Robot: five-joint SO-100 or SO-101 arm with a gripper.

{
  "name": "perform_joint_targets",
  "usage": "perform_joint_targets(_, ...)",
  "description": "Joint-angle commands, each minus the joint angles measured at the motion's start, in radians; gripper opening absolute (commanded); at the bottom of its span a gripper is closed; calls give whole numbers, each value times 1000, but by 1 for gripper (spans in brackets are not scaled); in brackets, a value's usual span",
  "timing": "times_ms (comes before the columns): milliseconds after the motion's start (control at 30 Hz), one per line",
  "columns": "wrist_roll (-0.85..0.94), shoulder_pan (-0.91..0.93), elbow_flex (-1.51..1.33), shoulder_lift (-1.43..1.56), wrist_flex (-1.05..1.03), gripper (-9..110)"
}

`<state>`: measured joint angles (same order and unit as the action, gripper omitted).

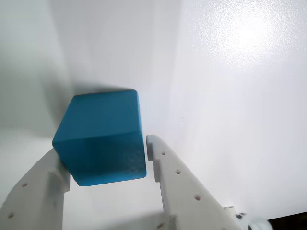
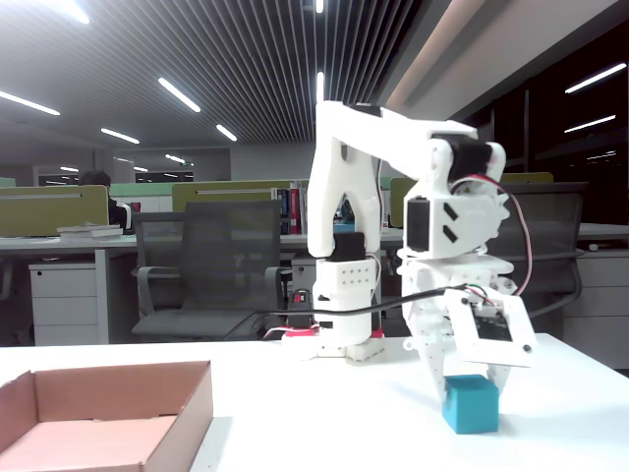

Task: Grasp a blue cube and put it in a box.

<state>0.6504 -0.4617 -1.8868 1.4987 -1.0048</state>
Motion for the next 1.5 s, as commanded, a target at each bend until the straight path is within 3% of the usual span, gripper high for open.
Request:
perform_joint_targets(0,-5,-8,34,2,12,17)
perform_joint_targets(967,-49,69,103,166,-77,14)
perform_joint_targets(1467,-54,324,247,282,-272,14)
